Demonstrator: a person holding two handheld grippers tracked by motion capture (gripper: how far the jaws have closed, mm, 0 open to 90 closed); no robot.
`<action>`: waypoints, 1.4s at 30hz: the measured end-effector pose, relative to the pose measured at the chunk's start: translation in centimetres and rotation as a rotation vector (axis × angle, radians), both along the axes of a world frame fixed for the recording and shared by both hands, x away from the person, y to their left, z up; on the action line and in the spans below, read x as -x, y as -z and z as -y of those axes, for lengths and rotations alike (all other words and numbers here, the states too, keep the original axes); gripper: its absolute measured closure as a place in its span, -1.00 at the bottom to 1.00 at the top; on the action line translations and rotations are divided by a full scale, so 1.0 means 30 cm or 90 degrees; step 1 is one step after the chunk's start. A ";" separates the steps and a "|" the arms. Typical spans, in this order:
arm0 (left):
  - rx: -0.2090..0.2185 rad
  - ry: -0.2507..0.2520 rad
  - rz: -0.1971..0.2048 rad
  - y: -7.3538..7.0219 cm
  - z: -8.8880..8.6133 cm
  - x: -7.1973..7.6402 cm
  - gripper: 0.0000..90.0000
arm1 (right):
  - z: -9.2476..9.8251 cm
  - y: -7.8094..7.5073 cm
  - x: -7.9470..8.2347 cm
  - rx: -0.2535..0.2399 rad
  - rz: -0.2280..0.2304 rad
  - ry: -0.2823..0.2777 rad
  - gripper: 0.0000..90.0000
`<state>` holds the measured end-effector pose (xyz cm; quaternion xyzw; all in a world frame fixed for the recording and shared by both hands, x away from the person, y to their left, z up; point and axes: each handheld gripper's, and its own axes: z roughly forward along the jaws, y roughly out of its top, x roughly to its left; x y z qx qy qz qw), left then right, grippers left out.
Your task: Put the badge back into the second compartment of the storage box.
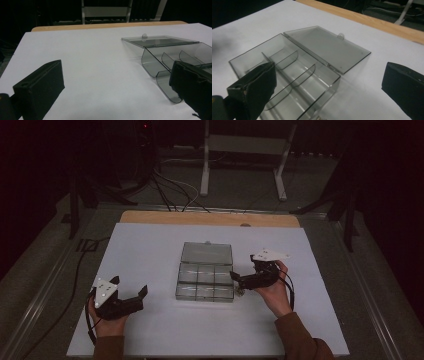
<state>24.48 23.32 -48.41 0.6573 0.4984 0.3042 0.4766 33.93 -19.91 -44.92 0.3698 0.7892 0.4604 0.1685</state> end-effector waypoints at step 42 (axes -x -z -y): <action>-0.011 0.017 -0.013 0.011 0.026 -0.004 -0.97 | 0.017 0.195 0.075 0.145 -0.082 -0.071 0.17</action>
